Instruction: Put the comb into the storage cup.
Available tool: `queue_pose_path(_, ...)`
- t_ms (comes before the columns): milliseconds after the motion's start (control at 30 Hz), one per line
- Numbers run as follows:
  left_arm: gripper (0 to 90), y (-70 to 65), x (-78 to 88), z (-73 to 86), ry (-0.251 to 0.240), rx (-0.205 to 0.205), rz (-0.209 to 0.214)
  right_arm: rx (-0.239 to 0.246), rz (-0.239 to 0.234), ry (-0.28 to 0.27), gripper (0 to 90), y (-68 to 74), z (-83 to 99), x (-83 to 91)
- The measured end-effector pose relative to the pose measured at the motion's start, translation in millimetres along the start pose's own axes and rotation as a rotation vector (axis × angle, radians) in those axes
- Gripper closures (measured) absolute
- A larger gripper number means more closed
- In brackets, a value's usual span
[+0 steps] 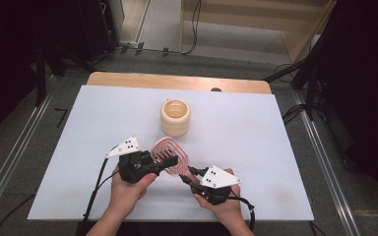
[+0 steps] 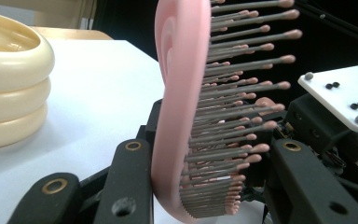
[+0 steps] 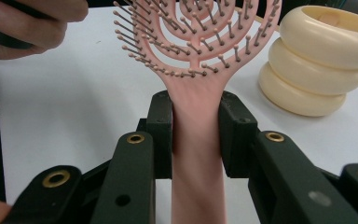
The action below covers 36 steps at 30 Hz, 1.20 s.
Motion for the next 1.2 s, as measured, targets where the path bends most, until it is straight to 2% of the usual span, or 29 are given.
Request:
queue_pose_path(67,64.9,-0.3,1.3,-0.4,-0.011,-0.006,0.002,-0.012,-0.01,-0.009,66.3,0.1,-0.5,0.7)
queue_pose_path(100,65.1,-0.1,1.9,-0.6,-0.006,-0.021,-0.015,-0.018,-0.015,-0.017,63.4,-0.2,-1.2,1.2)
queue_pose_path(133,65.1,-0.1,2.2,-0.5,-0.002,-0.032,-0.03,-0.028,-0.023,-0.028,58.3,-0.6,-2.1,2.3)
queue_pose_path(233,65.2,2.4,4.2,-0.4,-0.008,-0.026,-0.024,-0.06,-0.031,-0.039,43.3,-3.7,-4.1,4.1)
queue_pose_path(300,65.2,3.3,5.9,-1.5,-0.013,-0.029,-0.036,-0.077,-0.038,-0.053,34.5,-5.7,-4.6,6.4)
queue_pose_path(400,65.3,5.3,8.2,-3.4,-0.023,-0.026,-0.04,-0.11,-0.039,-0.064,14.0,-9.5,-5.8,9.6)
queue_pose_path(500,65.3,5.9,10.2,-5.2,-0.024,-0.033,-0.045,-0.138,-0.045,-0.073,0.0,-14.9,-5.6,12.7)
queue_pose_path(667,65.3,6.5,12.5,-8.8,-0.025,-0.047,-0.054,-0.176,-0.042,-0.104,0.0,-26.5,-2.9,20.6)
queue_pose_path(1200,65.3,13.4,21.2,-23.9,-0.052,-0.061,-0.074,-0.205,0.026,-0.13,0.0,-61.8,11.0,42.4)
Point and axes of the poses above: each handheld gripper's, and its own axes: x roughly backward along the jaws, z roughly out of its underside, y roughly to its left, the point moved 3 cm from there along -x, roughly forward along the jaws, and after that the axes turned 10 degrees about -x, right-handed, at the moved point
